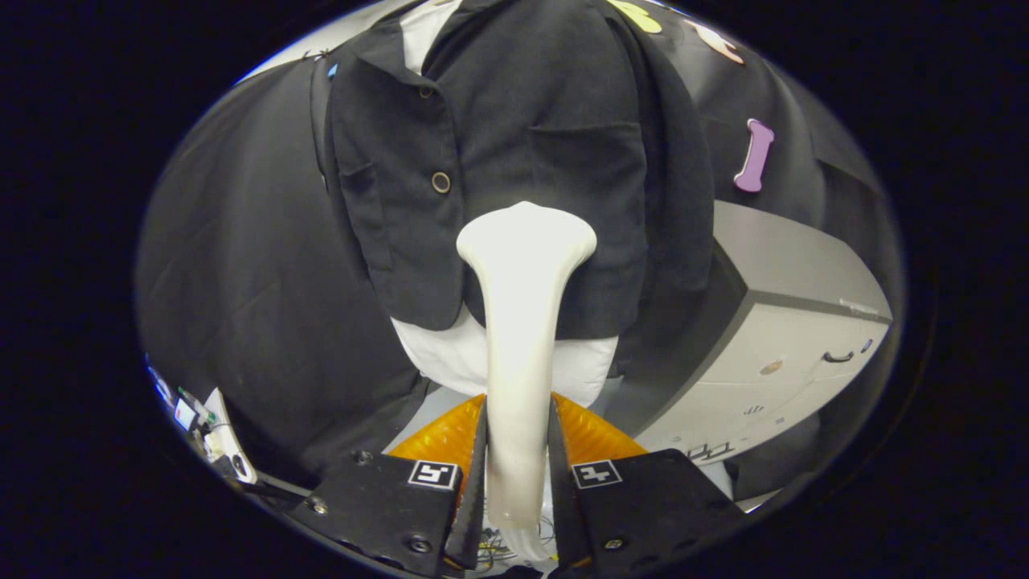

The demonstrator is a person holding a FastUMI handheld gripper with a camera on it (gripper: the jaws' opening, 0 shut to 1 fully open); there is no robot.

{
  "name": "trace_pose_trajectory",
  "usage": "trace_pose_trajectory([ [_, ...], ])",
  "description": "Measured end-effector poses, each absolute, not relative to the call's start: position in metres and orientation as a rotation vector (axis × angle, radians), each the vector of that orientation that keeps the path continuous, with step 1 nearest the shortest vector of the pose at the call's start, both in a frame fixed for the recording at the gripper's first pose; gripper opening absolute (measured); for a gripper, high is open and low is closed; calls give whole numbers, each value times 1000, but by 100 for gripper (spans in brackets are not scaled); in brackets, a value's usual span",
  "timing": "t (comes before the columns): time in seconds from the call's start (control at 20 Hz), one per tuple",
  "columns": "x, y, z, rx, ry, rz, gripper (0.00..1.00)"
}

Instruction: Iron the clothes twice with a garment steamer, once on the left side and once on the right side.

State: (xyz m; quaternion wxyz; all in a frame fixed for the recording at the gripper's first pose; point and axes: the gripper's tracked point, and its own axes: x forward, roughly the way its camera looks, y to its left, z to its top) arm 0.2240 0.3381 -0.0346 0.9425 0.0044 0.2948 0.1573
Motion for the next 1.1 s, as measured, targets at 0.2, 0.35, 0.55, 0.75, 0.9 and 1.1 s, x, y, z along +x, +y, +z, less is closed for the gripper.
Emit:
trace_pose_trajectory([
  [0.2,221,332,-37,19,606,316,38],
  [0.35,217,323,-24,50,585,305,38],
  [0.55,211,312,7,78,535,289,38],
  [0.75,202,309,49,90,466,285,38],
  [0.9,194,317,81,89,413,304,38],
  [1.1,181,341,124,82,338,357,38],
])
